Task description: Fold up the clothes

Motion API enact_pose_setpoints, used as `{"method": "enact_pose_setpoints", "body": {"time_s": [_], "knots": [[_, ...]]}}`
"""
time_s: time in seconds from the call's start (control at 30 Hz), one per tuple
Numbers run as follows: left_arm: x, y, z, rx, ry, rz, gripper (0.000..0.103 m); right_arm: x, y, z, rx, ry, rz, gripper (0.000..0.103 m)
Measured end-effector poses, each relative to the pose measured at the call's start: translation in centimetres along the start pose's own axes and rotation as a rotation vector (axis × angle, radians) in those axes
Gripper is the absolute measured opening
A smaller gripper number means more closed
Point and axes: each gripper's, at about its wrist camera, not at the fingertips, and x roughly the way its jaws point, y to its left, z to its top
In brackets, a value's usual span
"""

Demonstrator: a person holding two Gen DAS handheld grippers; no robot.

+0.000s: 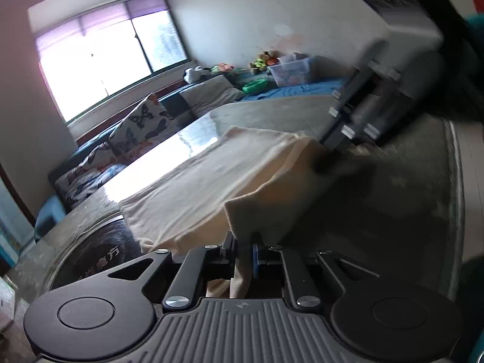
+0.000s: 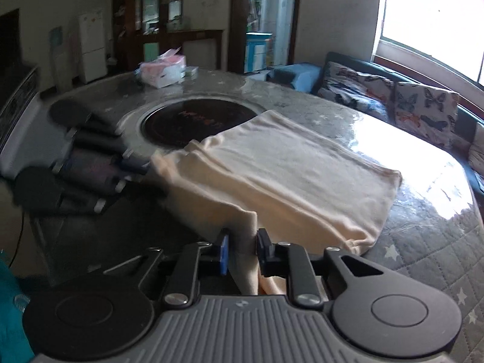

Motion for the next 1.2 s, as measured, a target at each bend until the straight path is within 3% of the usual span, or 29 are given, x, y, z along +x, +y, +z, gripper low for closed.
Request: {"method": "enact_pose_setpoints", "body": {"time_s": [0.07,0.17,0.23,0.3,0.4,0.53,0.73,0.87,1.2], "knots": [[0.0,0.4,0.3,-0.015,-0.004,0.000,0.011,0.0,0.5,-0.5,-0.029,-0.002,-0.005,0.040],[0.1,0.8,0.7,-0.029,-0.008,0.000,0.011,0.4,1.4,-1.0,-0.098,0.005,-0.030,0.043],[0.2,0.7,0.7,-0.025,-0.003,0.004,0.012,1.0,1.5,-1.4,-0.110,0.008,-0.043,0.039],[0.3,0.4,0.3,-0.010,0.010,0.009,0.017,1.6,1.3,-1.5,-0.093,0.016,-0.052,0.026],[-0.1,-0.3,-0.5,0.034,0.016,0.024,0.019,1.6,0.4,-1.3,-0.031,0.008,-0.047,0.017],[-0.2,-0.9,-1.5,0.087,0.029,0.042,0.022,1.3,0.2,-1.0,-0.013,-0.005,-0.047,0.014],[-0.1,-1.2,-2.3,0.148,0.035,0.053,0.019,0.9,0.0,-0.7,0.015,-0.024,-0.047,0.012],[-0.6,-0.8,-2.1,0.121,0.033,0.030,0.010,0.4,0.0,-0.6,0.023,-0.045,-0.053,0.011],[-6.0,-0.5,-0.6,0.060,-0.019,-0.017,0.009,-4.0,2.3,0.0,-0.048,-0.096,-0.044,0.011]]}}
